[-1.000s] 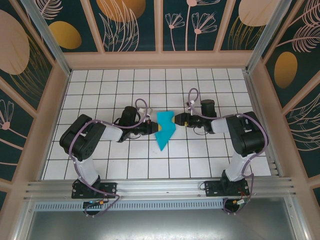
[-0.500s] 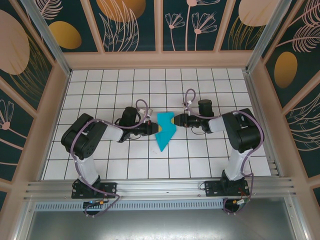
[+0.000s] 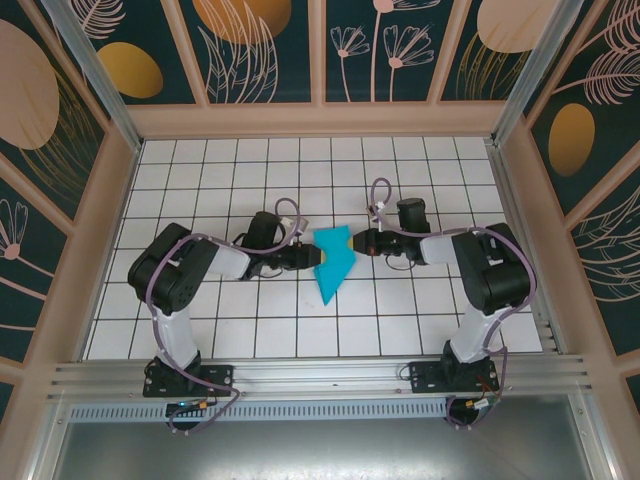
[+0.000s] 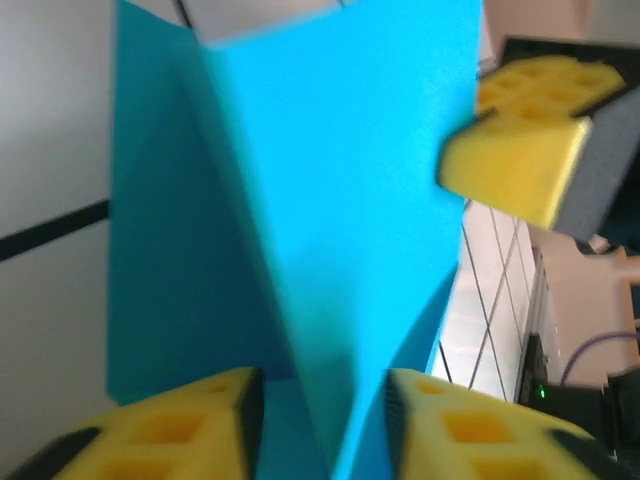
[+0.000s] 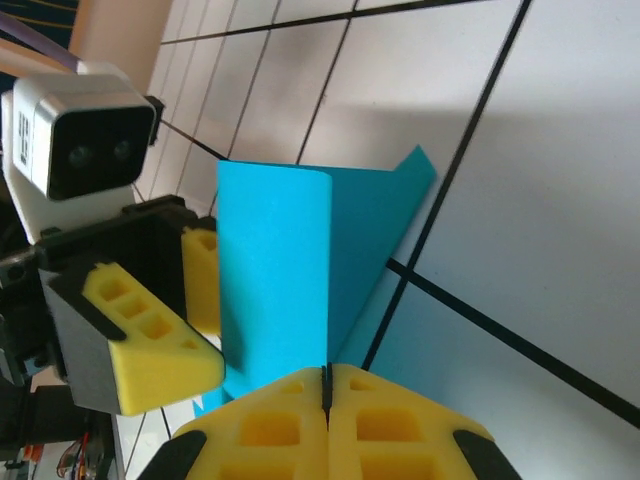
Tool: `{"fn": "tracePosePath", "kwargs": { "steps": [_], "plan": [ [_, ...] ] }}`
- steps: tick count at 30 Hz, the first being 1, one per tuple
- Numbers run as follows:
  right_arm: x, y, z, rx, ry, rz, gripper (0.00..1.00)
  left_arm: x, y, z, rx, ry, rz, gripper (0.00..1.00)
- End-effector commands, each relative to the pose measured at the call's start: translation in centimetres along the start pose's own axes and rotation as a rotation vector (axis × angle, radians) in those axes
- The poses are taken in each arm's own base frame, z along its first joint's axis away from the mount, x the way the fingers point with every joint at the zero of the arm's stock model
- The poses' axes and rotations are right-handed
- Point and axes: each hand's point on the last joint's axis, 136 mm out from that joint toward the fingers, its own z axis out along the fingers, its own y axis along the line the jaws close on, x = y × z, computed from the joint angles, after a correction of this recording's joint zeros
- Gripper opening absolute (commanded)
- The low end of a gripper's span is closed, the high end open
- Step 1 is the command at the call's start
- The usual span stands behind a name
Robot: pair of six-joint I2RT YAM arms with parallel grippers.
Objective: Fold a paper plane with a square sheet of paper (fold left side to right side)
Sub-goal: Fold the wing for the fifth time at the center of the table.
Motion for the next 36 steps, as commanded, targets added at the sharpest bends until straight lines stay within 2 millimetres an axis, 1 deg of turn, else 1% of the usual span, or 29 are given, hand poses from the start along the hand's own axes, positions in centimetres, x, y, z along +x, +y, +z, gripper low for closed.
{"fn": "tracePosePath", "kwargs": {
  "steps": [1, 3, 4, 6, 7, 9, 12, 15, 17, 21, 24, 30, 33, 36],
  "plan": [
    [-0.8, 0.8, -0.8, 0.05, -0.007, -0.011, 0.0, -2.5, -0.4, -1.5, -0.12, -0.055, 0.124, 0.51],
    [-0.7, 0.7, -1.1, 0.082, -0.006, 0.015, 0.0, -4.0, -0.3, -2.7, -0.214, -0.095, 0.171, 0.57],
    [-0.7, 0.8, -1.1, 0.089, -0.007, 0.025, 0.0, -4.6, -0.4, -3.3, -0.251, -0.115, 0.187, 0.58],
    [-0.6, 0.8, -1.1, 0.109, -0.002, 0.052, 0.0, -6.0, -1.2, -5.0, -0.312, -0.175, 0.225, 0.59],
    [-0.7, 1.1, -1.1, 0.112, -0.001, 0.058, 0.0, -6.4, -1.5, -5.6, -0.329, -0.195, 0.238, 0.59],
    [-0.8, 1.4, -0.9, 0.129, -0.004, 0.082, 0.0, -6.4, -2.7, -6.7, -0.335, -0.226, 0.277, 0.57],
    [-1.1, 1.9, -0.4, 0.151, 0.0, 0.121, 0.0, -5.1, -4.5, -7.4, -0.364, -0.237, 0.347, 0.56],
    [-1.3, 2.0, 0.3, 0.196, 0.005, 0.167, 0.0, -2.8, -6.2, -7.0, -0.395, -0.212, 0.404, 0.56],
    [-1.4, 2.3, 0.8, 0.207, 0.011, 0.194, 0.0, -1.2, -6.8, -6.5, -0.394, -0.194, 0.408, 0.57],
    [-1.5, 2.6, 1.7, 0.23, 0.018, 0.236, 0.0, 1.6, -7.2, -5.0, -0.417, -0.147, 0.409, 0.57],
    [-1.6, 2.6, 2.2, 0.246, 0.025, 0.262, 0.0, 2.9, -7.3, -3.5, -0.448, -0.111, 0.42, 0.57],
    [-2.0, 2.6, 3.0, 0.259, 0.028, 0.294, 0.0, 3.8, -6.2, -1.3, -0.572, -0.078, 0.45, 0.6],
    [-2.0, 2.6, 3.3, 0.267, 0.03, 0.296, 0.0, 4.0, -5.2, -0.7, -0.649, -0.073, 0.452, 0.61],
    [-2.0, 2.7, 3.4, 0.265, 0.033, 0.297, 0.0, 3.8, -4.2, -0.7, -0.742, -0.08, 0.464, 0.62]
  ]
}}
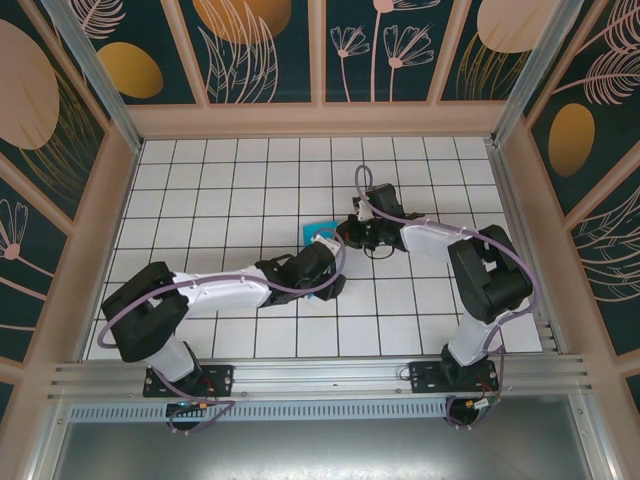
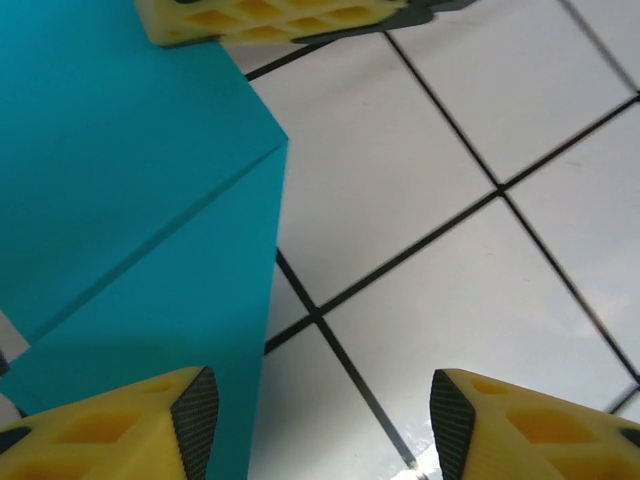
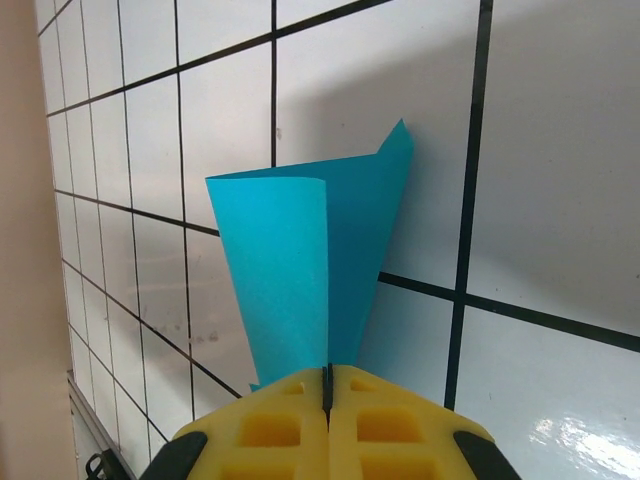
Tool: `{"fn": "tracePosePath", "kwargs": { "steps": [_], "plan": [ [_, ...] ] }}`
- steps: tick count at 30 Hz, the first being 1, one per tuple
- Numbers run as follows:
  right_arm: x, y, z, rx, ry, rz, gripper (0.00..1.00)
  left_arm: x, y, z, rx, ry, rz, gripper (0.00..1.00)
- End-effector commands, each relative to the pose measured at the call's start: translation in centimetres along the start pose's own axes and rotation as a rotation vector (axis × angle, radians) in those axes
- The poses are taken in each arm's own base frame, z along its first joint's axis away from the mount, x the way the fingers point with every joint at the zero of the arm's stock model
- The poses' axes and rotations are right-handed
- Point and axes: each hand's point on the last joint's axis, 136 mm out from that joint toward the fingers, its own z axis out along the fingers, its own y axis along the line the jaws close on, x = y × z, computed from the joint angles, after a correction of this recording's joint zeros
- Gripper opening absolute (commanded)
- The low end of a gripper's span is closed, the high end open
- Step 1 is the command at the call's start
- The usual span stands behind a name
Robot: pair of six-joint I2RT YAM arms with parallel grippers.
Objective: Fold a paper plane with a square sheet of paper (fold left side to right side)
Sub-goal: Fold the wing for the fifth time at the center of the table.
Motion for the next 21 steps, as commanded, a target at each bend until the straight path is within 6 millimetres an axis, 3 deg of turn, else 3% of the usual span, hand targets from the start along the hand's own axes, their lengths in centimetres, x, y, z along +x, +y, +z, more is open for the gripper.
{"fn": "tracePosePath", "kwargs": {
  "steps": [1, 7, 15, 16, 21],
  "plan": [
    [-0.3, 0.4, 0.4, 0.013, 0.002, 0.019, 0.0, -0.3, 1.7, 0.3, -0.157, -0.005, 0.0, 0.62],
    [-0.3, 0.2, 0.7, 0.015, 0.007, 0.026, 0.0, -0.1, 2.5, 0.8, -0.235, -0.005, -0.004, 0.6],
    [-0.3, 0.1, 1.1, 0.013, 0.012, 0.035, 0.0, 2.3, 3.7, 2.6, -0.316, 0.06, 0.029, 0.54],
    [-0.2, 0.0, 1.1, 0.015, 0.014, 0.036, 0.0, 1.4, 3.3, 2.6, -0.312, 0.043, 0.024, 0.53],
    [-0.2, -0.1, 1.2, 0.016, 0.017, 0.032, 0.0, 1.4, 3.3, 3.0, -0.331, 0.051, 0.035, 0.43]
  ]
}}
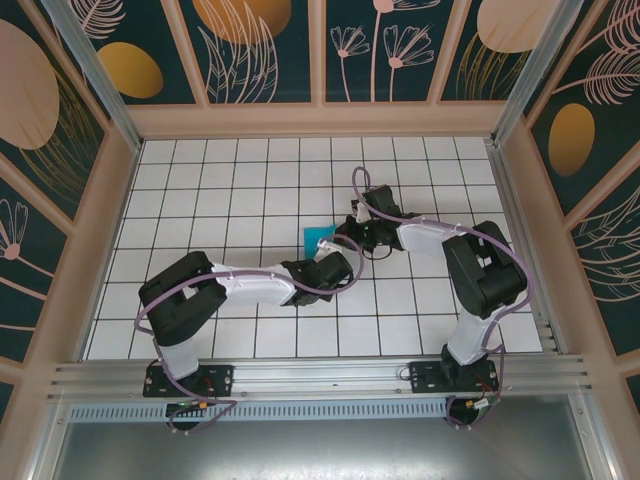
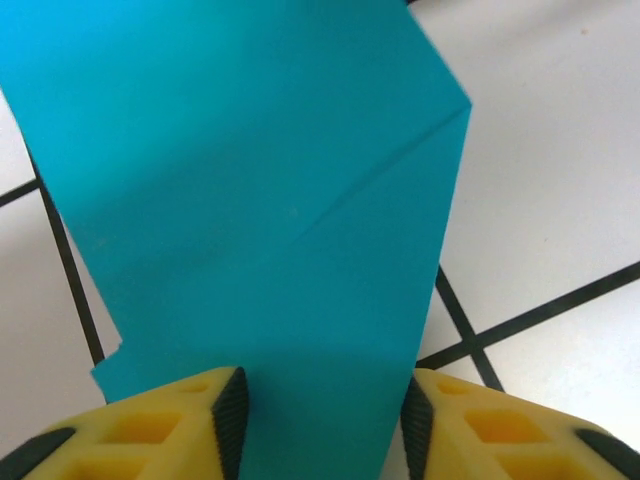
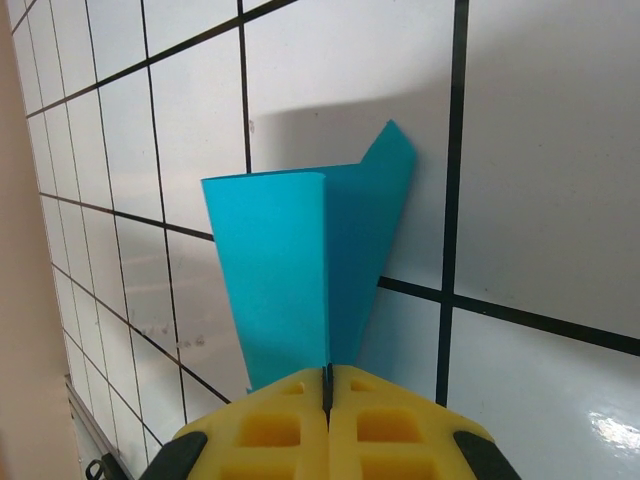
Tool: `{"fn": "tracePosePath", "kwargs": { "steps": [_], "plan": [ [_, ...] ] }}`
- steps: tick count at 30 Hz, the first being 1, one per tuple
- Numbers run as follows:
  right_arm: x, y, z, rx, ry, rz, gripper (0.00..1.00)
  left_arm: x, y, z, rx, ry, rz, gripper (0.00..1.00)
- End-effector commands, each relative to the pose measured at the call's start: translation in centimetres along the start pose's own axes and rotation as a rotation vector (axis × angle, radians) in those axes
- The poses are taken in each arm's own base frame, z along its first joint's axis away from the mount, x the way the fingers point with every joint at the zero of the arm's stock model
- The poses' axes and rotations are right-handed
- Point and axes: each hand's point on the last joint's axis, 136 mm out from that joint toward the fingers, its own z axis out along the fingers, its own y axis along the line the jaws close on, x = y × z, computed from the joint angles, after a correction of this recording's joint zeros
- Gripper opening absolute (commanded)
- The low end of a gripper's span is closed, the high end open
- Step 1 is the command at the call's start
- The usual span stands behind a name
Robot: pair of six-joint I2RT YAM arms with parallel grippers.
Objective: Fold a paper plane with a square sheet of paper (fold left side to right side)
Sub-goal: Fold the wing for the fifth time at the center of the table.
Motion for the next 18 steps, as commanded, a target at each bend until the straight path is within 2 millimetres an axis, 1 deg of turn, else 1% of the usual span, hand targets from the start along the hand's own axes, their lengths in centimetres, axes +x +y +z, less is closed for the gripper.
{"fn": "tracePosePath", "kwargs": {
  "steps": [1, 8, 14, 16, 18],
  "plan": [
    [-0.4, 0.5, 0.2, 0.004, -0.005, -0.001, 0.0, -0.3, 0.1, 0.1, -0.035, 0.0, 0.007, 0.42],
    [-0.5, 0.1, 0.4, 0.029, -0.003, -0.011, 0.0, -0.3, -0.1, 0.1, -0.029, 0.002, 0.008, 0.28],
    [-1.1, 0.4, 0.2, 0.04, -0.01, -0.05, 0.0, -0.6, -0.5, -0.1, -0.009, 0.002, 0.007, 0.18],
    [-1.5, 0.7, -0.1, 0.042, -0.02, -0.073, 0.06, -0.8, -0.7, -0.3, 0.007, 0.0, 0.001, 0.14],
    [-2.2, 1.2, -0.8, 0.042, -0.051, -0.101, 0.16, -1.0, -1.0, -0.5, 0.024, -0.001, -0.006, 0.12]
  ]
}}
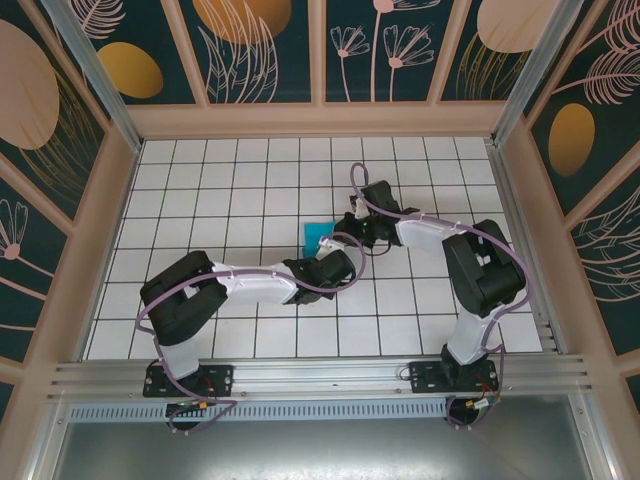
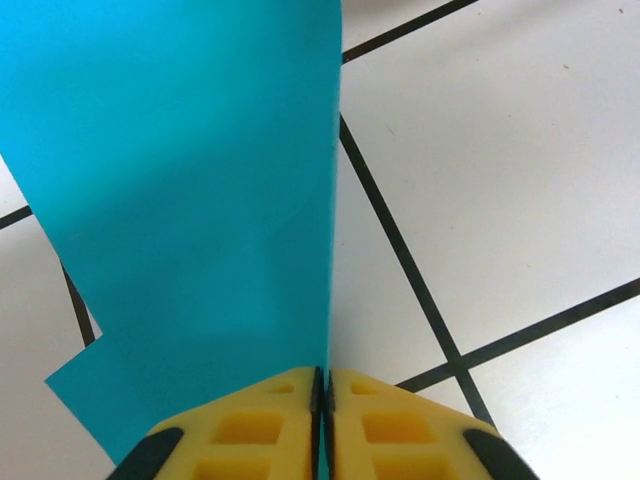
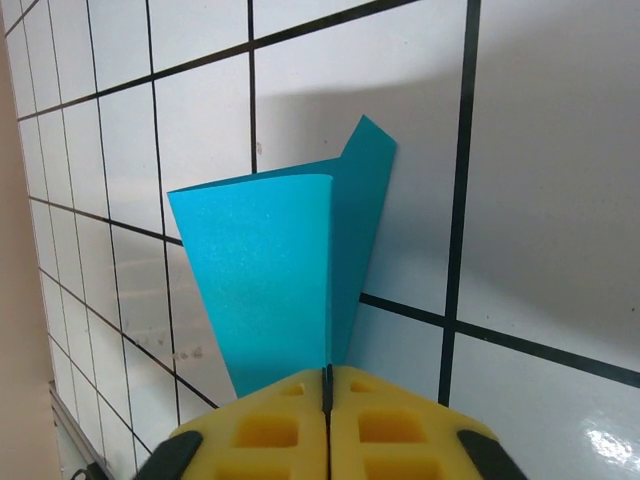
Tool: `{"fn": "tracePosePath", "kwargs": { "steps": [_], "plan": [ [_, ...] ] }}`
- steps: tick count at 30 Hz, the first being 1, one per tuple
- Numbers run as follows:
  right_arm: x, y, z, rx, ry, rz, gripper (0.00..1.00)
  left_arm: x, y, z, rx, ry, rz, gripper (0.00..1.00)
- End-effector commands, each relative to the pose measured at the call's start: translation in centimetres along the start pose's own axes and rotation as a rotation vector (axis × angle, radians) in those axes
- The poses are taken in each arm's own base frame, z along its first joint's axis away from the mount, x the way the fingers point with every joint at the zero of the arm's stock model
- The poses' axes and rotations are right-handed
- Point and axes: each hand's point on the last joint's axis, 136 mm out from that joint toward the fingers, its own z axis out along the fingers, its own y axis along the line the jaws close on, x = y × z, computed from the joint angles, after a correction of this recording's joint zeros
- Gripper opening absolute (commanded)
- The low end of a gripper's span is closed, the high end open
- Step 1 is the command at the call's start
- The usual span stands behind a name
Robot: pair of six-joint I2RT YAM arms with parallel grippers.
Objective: Fold a paper plane with a square sheet of paper (fold left side to right side)
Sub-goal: Fold the wing for the fifth time at the center of the table.
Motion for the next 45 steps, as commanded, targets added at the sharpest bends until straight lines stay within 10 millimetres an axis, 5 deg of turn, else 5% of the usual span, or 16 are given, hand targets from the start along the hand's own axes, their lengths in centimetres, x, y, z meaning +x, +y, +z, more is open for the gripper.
{"fn": "tracePosePath", "kwargs": {
  "steps": [1, 9, 17, 28, 45],
  "plan": [
    [-1.8, 1.0, -1.2, 0.017, -0.062, -0.081, 0.22, -0.6, -0.9, -0.5, 0.033, 0.005, -0.003, 0.1],
    [-5.6, 1.0, -9.4, 0.049, -0.358, -0.134, 0.67, -2.3, -2.1, -1.0, 0.171, 0.028, -0.063, 0.06],
    [-3.7, -1.6, -13.0, 0.076, -0.455, -0.151, 0.8, -4.4, -2.3, -1.1, 0.408, 0.052, -0.193, 0.05],
    [0.7, -2.1, -8.4, -0.039, -0.332, -0.152, 0.8, -4.7, -1.3, -0.8, 0.663, 0.066, -0.338, 0.06],
    [1.6, -2.9, -4.5, -0.071, -0.301, -0.067, 0.76, -5.3, -0.9, -0.5, 0.894, 0.06, -0.535, 0.05]
  ]
}}
